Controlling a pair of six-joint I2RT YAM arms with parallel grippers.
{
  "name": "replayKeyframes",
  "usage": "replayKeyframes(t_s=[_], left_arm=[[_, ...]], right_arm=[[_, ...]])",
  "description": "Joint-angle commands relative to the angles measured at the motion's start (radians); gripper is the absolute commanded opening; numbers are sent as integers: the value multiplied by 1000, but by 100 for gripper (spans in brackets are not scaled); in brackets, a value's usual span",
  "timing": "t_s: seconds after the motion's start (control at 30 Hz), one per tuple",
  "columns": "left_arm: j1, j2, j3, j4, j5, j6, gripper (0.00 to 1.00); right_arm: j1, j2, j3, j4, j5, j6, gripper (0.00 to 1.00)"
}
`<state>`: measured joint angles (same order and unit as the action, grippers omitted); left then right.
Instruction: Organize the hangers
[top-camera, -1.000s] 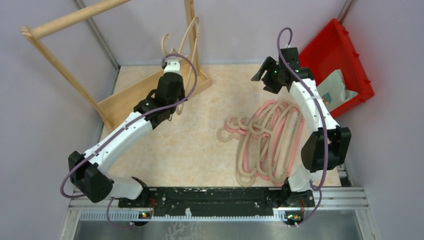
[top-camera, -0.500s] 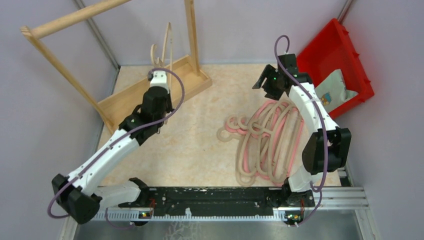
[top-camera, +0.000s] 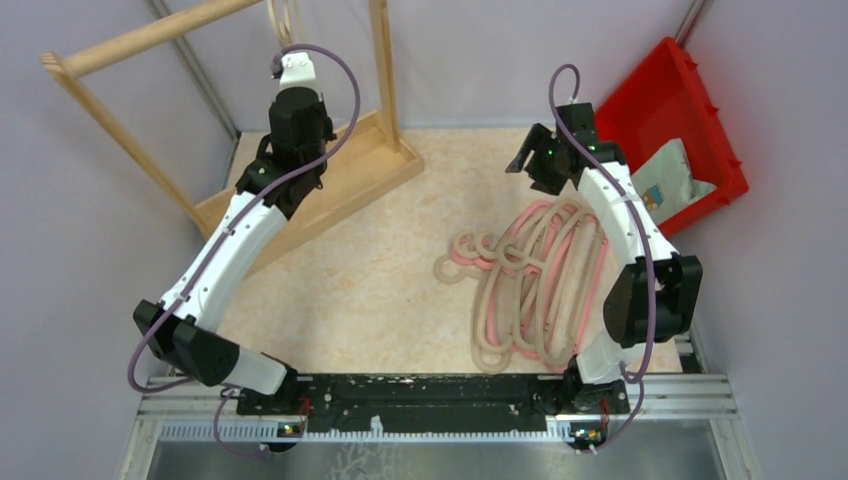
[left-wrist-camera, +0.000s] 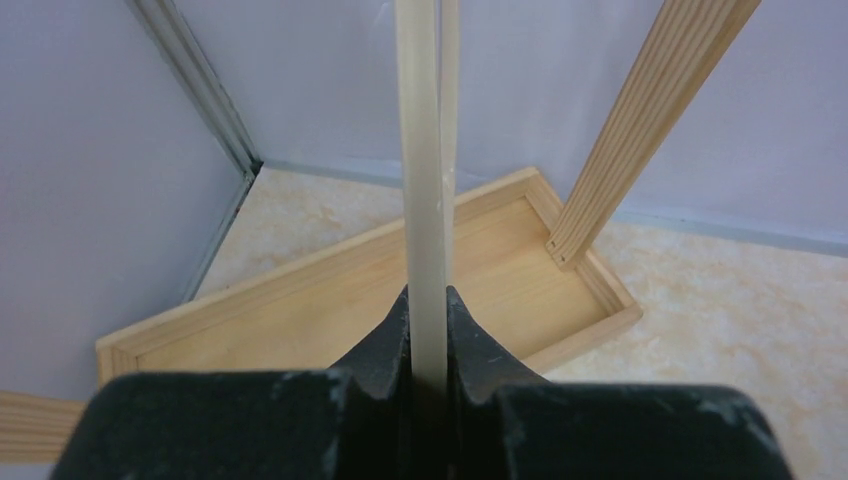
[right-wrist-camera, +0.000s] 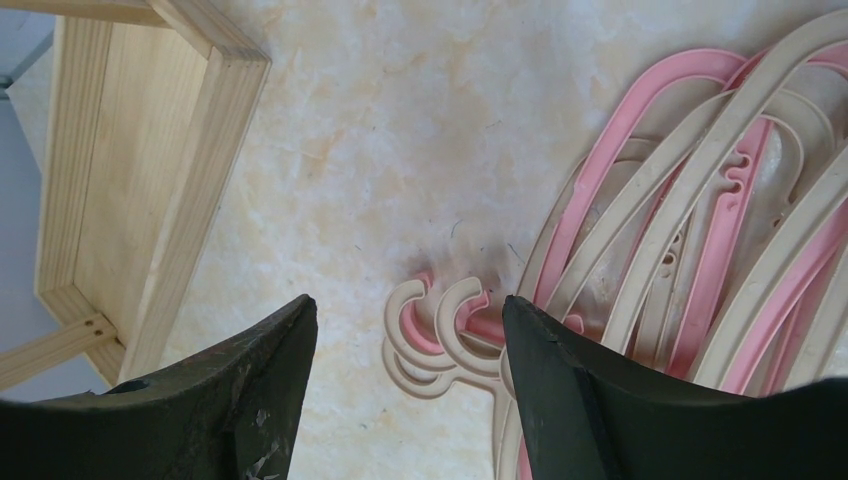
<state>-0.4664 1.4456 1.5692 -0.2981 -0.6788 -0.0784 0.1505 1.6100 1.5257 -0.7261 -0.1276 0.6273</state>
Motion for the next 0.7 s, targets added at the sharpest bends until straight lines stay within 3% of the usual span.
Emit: replayKeyframes(t_s=[0.0,0.4,0.67], left_arm=[[28,42,93,24,-6,59,0],[182,263,442,-213,170,-81,0],[181,358,500,-323,287,-138,0]], right_arm=[[-1,-7,35,30,10,-13,68],[-24,11,72,-2,-9,-26,68],[-53,-11,34,-4,-15,-30,68]])
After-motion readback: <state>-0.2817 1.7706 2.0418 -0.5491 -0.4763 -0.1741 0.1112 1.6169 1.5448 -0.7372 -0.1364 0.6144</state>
